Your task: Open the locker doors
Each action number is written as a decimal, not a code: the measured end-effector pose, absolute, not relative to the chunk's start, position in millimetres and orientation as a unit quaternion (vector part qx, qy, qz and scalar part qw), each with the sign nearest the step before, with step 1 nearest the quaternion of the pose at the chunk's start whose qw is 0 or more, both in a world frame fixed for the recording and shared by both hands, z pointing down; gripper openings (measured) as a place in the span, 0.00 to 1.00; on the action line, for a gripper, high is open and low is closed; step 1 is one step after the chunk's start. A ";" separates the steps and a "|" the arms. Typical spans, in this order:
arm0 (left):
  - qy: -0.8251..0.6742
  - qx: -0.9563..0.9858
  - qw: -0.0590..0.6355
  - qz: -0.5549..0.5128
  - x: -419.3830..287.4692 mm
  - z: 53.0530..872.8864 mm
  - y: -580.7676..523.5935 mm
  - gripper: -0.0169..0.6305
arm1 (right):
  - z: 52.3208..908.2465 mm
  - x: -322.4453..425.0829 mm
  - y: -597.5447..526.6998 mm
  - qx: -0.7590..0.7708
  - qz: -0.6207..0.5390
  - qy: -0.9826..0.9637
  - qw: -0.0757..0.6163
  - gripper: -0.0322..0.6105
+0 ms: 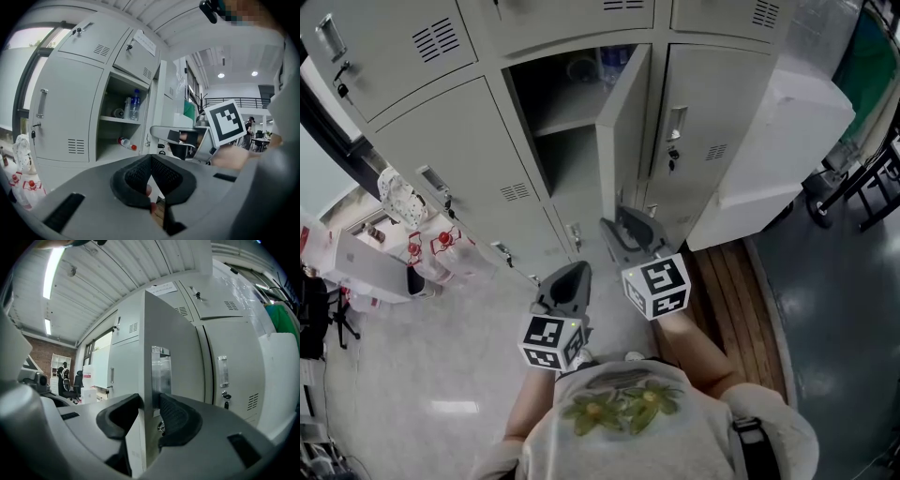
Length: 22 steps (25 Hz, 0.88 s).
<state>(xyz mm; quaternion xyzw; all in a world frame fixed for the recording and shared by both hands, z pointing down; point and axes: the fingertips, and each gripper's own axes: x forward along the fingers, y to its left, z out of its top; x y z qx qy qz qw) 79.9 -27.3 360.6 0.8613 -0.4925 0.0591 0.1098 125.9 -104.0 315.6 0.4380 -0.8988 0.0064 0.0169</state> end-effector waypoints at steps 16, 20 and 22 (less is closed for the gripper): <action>-0.465 0.876 0.112 0.061 127.8 360.9 -17.2 0.07 | 315.6 194.0 -96.4 0.493 0.000 -0.870 0.025 0.27; -0.460 0.879 0.112 0.060 136.6 360.9 -14.7 0.07 | 314.9 211.1 -96.1 0.509 -0.004 -0.860 0.028 0.27; -0.457 0.879 0.116 0.063 140.7 363.1 -13.4 0.07 | 314.9 218.7 -95.7 0.516 -0.005 -0.856 0.027 0.27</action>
